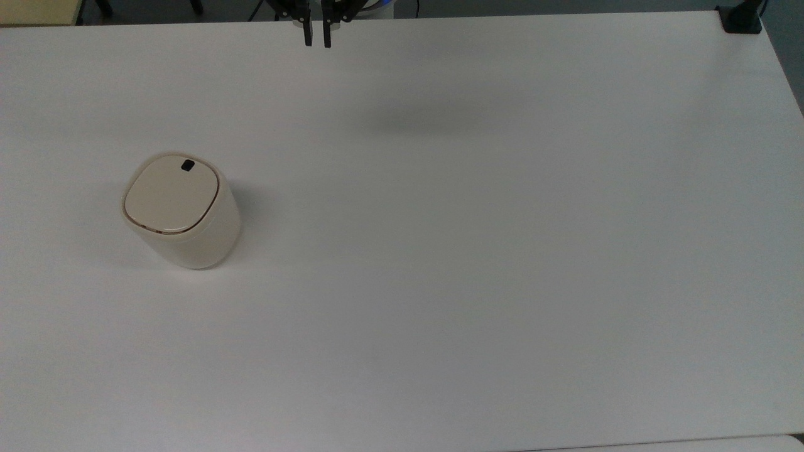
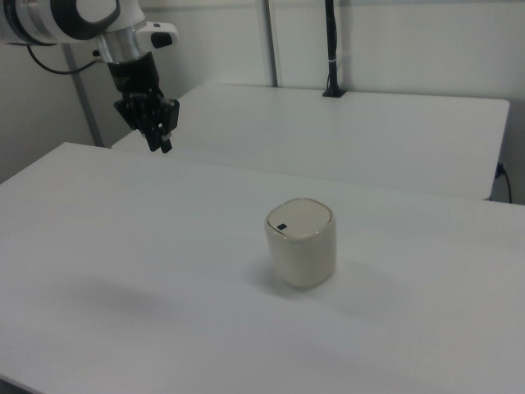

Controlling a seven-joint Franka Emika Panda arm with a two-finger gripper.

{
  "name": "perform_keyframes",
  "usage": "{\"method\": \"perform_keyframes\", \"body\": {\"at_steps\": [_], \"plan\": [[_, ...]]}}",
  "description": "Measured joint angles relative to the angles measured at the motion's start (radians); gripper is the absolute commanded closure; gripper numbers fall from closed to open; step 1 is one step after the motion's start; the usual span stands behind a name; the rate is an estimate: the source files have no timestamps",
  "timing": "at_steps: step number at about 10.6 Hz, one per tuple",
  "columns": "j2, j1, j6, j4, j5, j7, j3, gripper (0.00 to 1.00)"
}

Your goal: Close the trash bin

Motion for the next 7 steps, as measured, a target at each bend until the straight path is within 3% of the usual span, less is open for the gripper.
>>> {"method": "perform_keyframes", "body": {"at_steps": [7], "plan": [[0.002,-0.002,0.0,-0.026,0.0,-0.004,-0.011,0.0]]}}
